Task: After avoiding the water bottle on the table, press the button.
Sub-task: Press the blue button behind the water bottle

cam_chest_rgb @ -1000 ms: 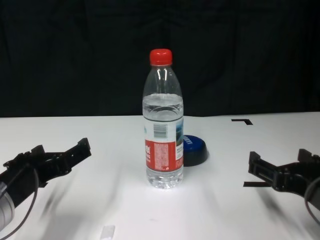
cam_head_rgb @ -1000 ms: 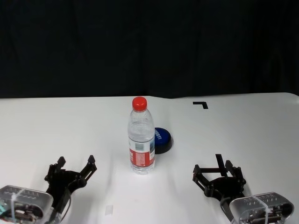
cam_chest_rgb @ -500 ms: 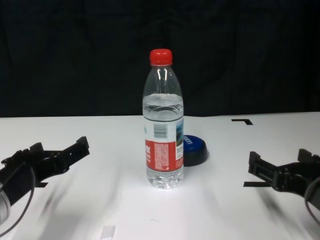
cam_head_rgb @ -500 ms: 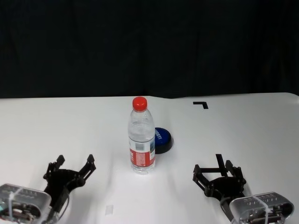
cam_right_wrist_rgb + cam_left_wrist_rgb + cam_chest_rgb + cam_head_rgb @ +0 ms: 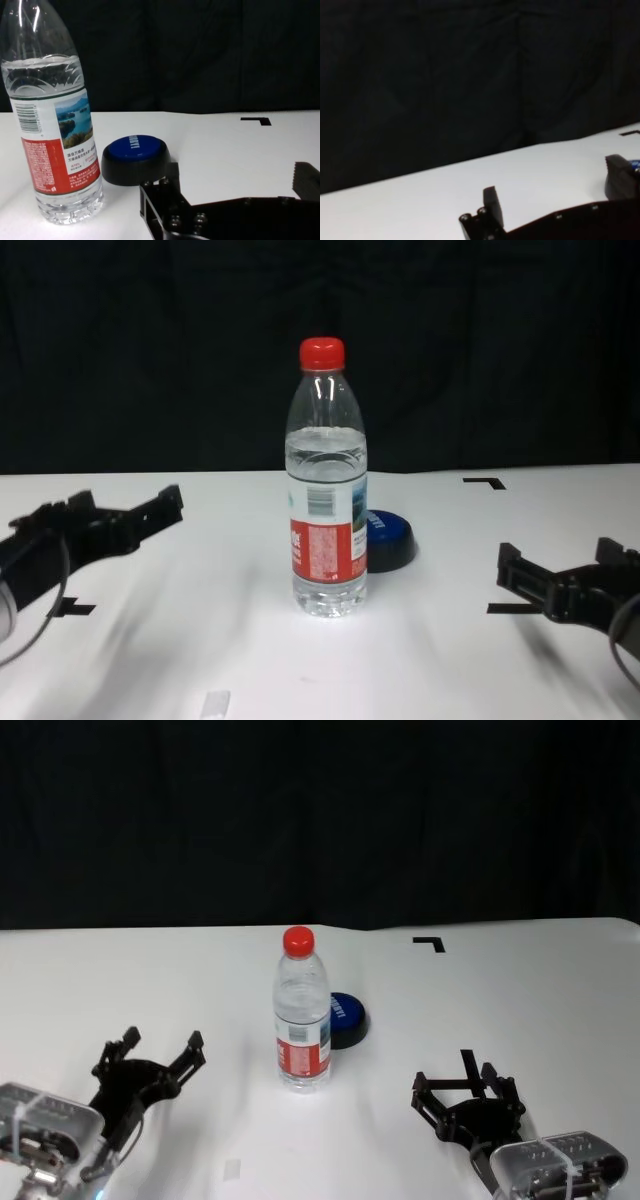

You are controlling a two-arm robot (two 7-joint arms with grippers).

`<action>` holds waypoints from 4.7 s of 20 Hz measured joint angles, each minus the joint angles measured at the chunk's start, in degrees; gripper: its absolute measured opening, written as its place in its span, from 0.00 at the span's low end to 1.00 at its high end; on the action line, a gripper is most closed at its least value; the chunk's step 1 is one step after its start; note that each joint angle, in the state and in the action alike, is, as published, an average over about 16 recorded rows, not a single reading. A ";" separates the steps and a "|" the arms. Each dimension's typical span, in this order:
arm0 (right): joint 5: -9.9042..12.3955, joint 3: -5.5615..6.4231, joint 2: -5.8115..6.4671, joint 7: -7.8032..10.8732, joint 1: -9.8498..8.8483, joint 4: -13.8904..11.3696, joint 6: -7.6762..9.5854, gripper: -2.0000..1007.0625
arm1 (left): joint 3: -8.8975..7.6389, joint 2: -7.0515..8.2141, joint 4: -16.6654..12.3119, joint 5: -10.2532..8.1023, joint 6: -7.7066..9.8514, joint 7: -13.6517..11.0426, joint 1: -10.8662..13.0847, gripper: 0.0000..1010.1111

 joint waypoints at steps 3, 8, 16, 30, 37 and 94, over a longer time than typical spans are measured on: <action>0.00 0.00 0.00 0.00 0.00 0.00 0.00 1.00 | 0.22 0.29 0.82 0.50 -0.18 -1.44 -1.51 1.00; 0.00 0.00 0.00 0.00 0.00 0.00 0.00 1.00 | 1.17 0.78 2.50 1.35 -0.76 -3.79 -4.16 1.00; 0.00 0.00 0.00 0.00 0.00 0.00 0.00 1.00 | 3.50 1.06 5.28 2.19 -1.83 -6.29 -7.35 1.00; 0.00 0.00 0.00 0.00 0.00 0.00 0.00 1.00 | 5.47 1.34 4.65 1.82 -1.94 -6.92 -5.81 1.00; 0.00 0.00 0.00 0.00 0.00 0.00 0.00 1.00 | 5.19 1.78 2.75 1.59 -1.60 -6.52 -3.73 1.00; 0.00 0.00 0.00 0.00 0.00 0.00 0.00 1.00 | 8.80 0.24 9.25 1.15 -2.51 -8.12 -9.69 1.00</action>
